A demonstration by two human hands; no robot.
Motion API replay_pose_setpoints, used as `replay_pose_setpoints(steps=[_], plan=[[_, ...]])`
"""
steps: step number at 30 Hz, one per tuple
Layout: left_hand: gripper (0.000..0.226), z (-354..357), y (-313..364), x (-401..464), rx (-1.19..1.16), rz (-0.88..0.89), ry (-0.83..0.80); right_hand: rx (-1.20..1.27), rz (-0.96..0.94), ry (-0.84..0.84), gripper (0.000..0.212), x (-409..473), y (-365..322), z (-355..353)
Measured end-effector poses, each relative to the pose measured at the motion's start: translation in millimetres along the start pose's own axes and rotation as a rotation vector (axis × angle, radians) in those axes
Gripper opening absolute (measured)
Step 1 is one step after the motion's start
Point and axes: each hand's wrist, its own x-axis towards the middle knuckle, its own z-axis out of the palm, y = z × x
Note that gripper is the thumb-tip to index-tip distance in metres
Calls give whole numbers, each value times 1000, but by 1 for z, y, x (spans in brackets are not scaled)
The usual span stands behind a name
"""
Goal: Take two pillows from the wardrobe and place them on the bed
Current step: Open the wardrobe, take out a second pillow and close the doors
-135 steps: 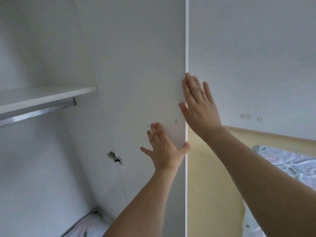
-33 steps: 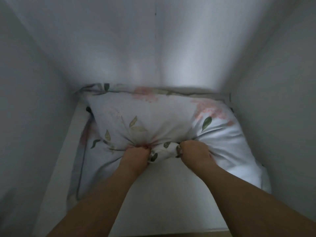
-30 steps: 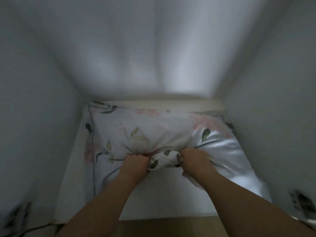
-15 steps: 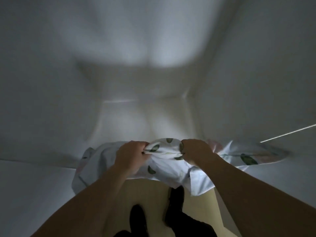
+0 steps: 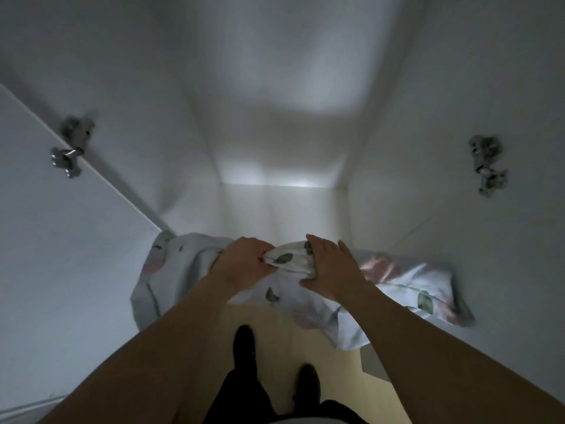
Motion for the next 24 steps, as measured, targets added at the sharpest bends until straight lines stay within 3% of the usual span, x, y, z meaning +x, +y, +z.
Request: replay_pose_setpoints(steps=[3,6,7,11,16,20,24], plan=[[12,-3,6,-25,9,-7,15,12,-88,-90,100,-6,-6,-13],[13,-4,4,-46,30,-17,59,67,-148,-126,56,-6,-20,-21],[13,-5,2,-53,36,-24,84,75,-169,-164,51,-7,-27,-20],[21,-7,-13,-77,36,-86,159,-41,-224,-263,35,-7,-62,-21],[44,-5,-48,-111,197,-195,189,-229,-271,-297,30,4,-113,-20],[76,5,-83,-162,228,-455,259,-365,-294,-323,29,10,-162,-15],[62,6,-107,-213,-94,-807,569,-406,-210,-371,35,12,-184,-15]])
